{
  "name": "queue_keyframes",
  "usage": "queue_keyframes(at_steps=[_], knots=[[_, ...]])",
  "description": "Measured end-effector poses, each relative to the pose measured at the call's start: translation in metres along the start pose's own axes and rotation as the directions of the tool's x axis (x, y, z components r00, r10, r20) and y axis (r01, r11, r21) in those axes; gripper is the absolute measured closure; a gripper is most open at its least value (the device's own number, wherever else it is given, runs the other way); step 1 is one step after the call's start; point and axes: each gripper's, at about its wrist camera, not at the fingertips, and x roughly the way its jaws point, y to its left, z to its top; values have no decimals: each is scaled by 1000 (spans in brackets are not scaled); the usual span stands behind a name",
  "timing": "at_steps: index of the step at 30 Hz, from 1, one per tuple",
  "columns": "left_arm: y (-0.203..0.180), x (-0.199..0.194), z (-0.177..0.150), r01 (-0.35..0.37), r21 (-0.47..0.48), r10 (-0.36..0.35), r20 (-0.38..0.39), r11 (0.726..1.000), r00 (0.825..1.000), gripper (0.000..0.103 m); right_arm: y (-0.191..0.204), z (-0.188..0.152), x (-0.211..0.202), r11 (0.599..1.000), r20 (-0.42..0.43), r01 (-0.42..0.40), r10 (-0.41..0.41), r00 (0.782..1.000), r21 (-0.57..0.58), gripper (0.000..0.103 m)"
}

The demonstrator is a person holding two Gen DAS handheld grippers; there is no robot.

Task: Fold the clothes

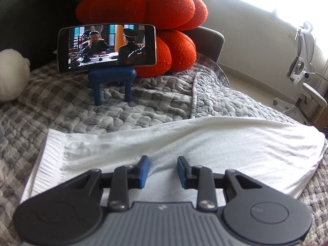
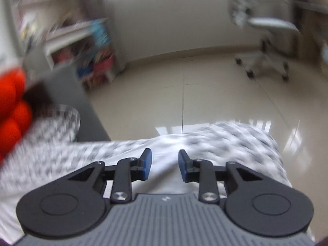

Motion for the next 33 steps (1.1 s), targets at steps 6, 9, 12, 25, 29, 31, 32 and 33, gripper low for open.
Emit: queue_keyframes(at_steps=[6, 9, 12, 25, 29, 31, 32, 33], knots=[[-5, 1, 1, -25, 4, 25, -3, 1000, 1000, 71, -16, -1, -3, 996, -4, -33, 33, 999, 82, 75], [-6, 1, 1, -28, 8, 28, -7, 1000, 1000, 71, 5, -2, 9, 1000, -36, -5, 4, 999, -25, 76], [-7, 1, 2, -34, 15, 34, -12, 999, 999, 71, 25, -1, 22, 983, -40, 56, -63, 997, -174, 76], [-7, 2, 1, -33, 13, 33, -6, 999, 999, 71, 48, -8, 41, 953, -70, 77, -101, 992, -294, 76], [-6, 2, 1, -29, 10, 29, -5, 1000, 1000, 71, 54, -14, 38, 939, -35, 110, -128, 991, -326, 87], [-6, 2, 1, -26, 9, 26, -5, 1000, 1000, 71, 58, -14, 34, 931, -13, 125, -138, 990, -342, 103], [-5, 2, 1, -25, 8, 25, -4, 1000, 1000, 71, 59, -14, 31, 933, -4, 124, -133, 991, -337, 103], [-6, 1, 1, -25, 9, 25, -3, 1000, 1000, 71, 59, -14, 28, 935, 5, 125, -131, 991, -333, 103]])
